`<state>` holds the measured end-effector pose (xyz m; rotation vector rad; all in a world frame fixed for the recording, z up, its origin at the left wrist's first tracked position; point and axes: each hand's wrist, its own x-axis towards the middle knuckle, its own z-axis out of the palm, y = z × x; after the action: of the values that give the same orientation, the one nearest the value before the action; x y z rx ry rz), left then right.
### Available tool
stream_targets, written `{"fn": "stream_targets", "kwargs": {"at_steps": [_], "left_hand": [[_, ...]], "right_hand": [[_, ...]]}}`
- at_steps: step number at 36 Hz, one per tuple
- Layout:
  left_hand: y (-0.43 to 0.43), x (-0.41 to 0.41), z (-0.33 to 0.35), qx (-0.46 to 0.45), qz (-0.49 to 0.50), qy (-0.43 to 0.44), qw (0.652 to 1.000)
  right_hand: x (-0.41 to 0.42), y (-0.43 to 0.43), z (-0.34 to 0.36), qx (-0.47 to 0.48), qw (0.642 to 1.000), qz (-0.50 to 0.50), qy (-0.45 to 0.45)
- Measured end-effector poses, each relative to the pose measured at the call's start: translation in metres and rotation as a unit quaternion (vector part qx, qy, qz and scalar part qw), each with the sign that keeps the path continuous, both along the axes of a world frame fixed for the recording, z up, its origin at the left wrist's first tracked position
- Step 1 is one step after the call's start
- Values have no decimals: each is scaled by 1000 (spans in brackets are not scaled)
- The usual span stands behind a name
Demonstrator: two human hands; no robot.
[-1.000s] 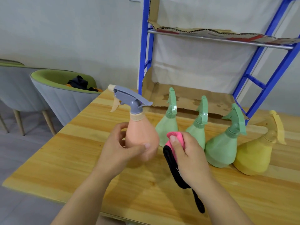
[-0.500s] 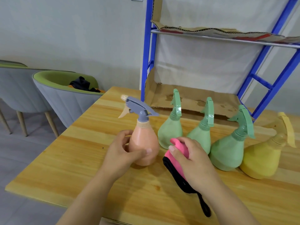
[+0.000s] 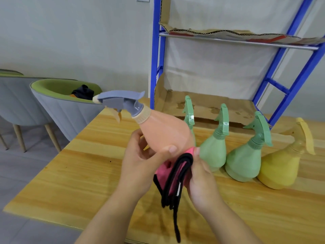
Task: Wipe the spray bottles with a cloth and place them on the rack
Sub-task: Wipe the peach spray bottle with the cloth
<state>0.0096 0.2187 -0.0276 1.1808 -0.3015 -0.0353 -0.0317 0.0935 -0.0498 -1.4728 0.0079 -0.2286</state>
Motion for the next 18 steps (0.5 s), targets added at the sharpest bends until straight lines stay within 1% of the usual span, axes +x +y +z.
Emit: {"fn": "stream_targets", "kwargs": {"at_steps": [7, 9, 11, 13, 15, 16, 18], "left_hand": [[4, 6, -2, 77, 26, -22, 996], [5, 9, -4, 100, 37, -23, 994], [7, 11, -6, 124, 49, -26, 991], [8, 13, -7, 148, 62, -31, 987], [10, 15, -8, 181, 77, -36, 980], [11, 16, -9, 200, 85, -40, 975], [14, 21, -14, 244, 94, -42, 964]], "right_hand": [[-5, -4, 0, 38, 998, 22, 53], [-6, -7, 0, 52, 997, 23, 55], [-8, -9, 4, 37, 997, 17, 59], [-8, -12, 4, 8, 998, 1, 70], [-5, -16, 2, -46, 996, -15, 74], [-4, -18, -1, -93, 993, -18, 75], [-3, -23, -3, -205, 975, -26, 85]]}}
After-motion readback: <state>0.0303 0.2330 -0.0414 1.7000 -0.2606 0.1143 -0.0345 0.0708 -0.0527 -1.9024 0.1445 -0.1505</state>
